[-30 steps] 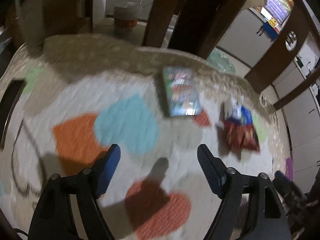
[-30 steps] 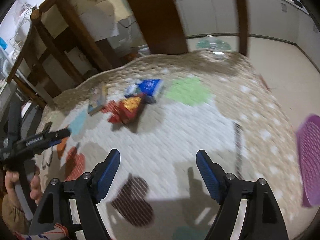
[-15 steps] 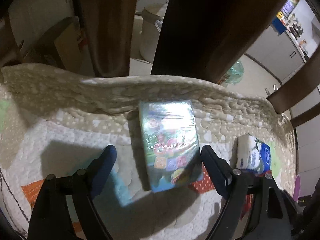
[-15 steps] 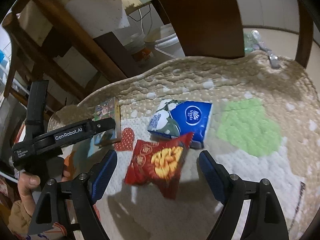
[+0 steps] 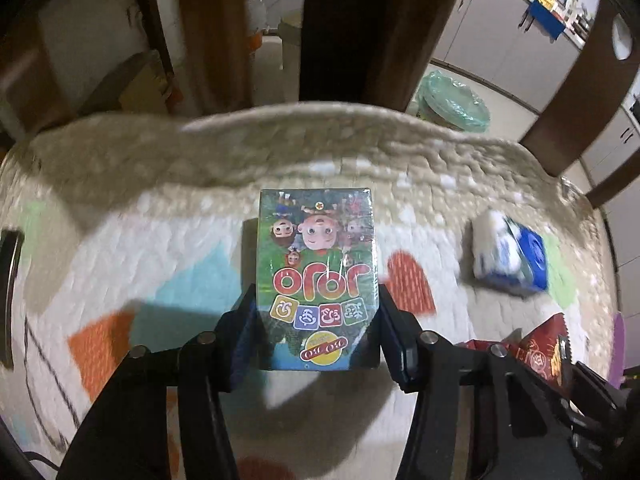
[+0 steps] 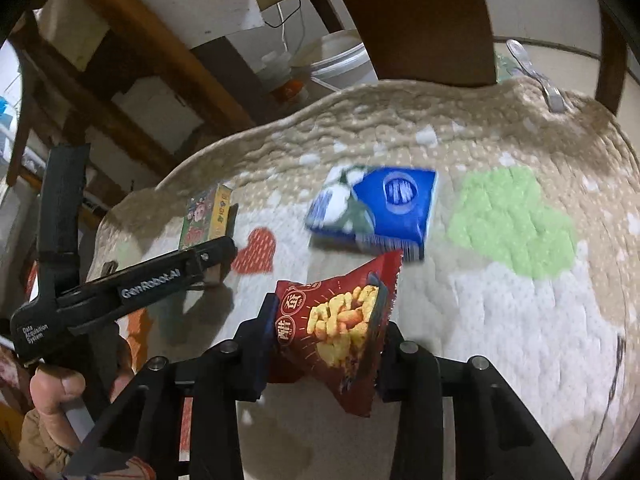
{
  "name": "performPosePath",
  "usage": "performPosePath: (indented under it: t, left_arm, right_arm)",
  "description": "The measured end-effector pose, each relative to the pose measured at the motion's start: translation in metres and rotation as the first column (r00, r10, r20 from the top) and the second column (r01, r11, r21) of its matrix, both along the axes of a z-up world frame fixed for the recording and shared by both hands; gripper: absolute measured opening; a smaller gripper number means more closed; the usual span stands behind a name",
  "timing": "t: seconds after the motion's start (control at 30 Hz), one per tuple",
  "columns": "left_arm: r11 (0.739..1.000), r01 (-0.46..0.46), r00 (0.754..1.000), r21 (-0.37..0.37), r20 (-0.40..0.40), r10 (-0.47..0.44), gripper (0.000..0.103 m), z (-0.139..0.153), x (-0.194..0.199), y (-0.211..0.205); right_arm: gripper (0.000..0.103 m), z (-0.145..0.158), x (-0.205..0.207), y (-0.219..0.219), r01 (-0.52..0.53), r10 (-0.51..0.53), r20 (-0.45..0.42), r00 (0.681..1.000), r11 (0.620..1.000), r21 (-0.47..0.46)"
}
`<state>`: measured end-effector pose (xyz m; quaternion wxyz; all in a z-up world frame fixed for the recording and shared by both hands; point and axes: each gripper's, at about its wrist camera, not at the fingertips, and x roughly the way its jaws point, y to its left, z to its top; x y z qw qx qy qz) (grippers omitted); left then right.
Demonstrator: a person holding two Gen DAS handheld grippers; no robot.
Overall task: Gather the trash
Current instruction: 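Grasp the green card box with the left gripper while the right gripper grasps the red snack bag, then carry the green card box and red snack bag over the purple basket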
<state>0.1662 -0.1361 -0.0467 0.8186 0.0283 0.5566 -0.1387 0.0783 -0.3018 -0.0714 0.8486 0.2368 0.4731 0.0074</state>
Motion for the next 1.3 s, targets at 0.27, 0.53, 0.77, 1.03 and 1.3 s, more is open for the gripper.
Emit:
performPosePath:
  t: [0.27,0.53,0.77,1.03,1.3]
  left_arm:
    - [0.997,0.005,0.998,-0.078,-0.065,-0.010,0.053,0.013,-0.067,0.041]
    - [1.000,0.007,0.998,-0.021,-0.058,-0.009,0.054,0.003,-0.135,0.067]
    - [0.999,0.019,1.000,0.051,-0.006,-0.019,0.055,-0.006,-0.134,0.062]
    - [0.999,0.019,0.998,0.051,0.055,-0.022,0.065,-0.008,-0.141,0.060]
    - [0.996,0.008,0.996,0.088,0.089,-0.016,0.065,-0.010,-0.144,0.053]
  right_arm:
    - [0.042,0.005,-0.069,0.000,-0.005,0.005,-0.030,1.000,1.000,0.025]
    - [0.045,0.004,-0.142,-0.004,0.007,-0.005,-0.054,0.999,0.999,0.033]
    - [0.068,0.002,-0.164,-0.008,0.059,-0.059,-0.048,0.997,0.998,-0.017]
    - [0.081,0.001,-0.158,-0.006,0.089,-0.090,-0.041,0.995,0.996,-0.014]
    - [0.064,-0.001,-0.151,0.002,0.102,-0.106,-0.041,0.994,0.991,-0.085]
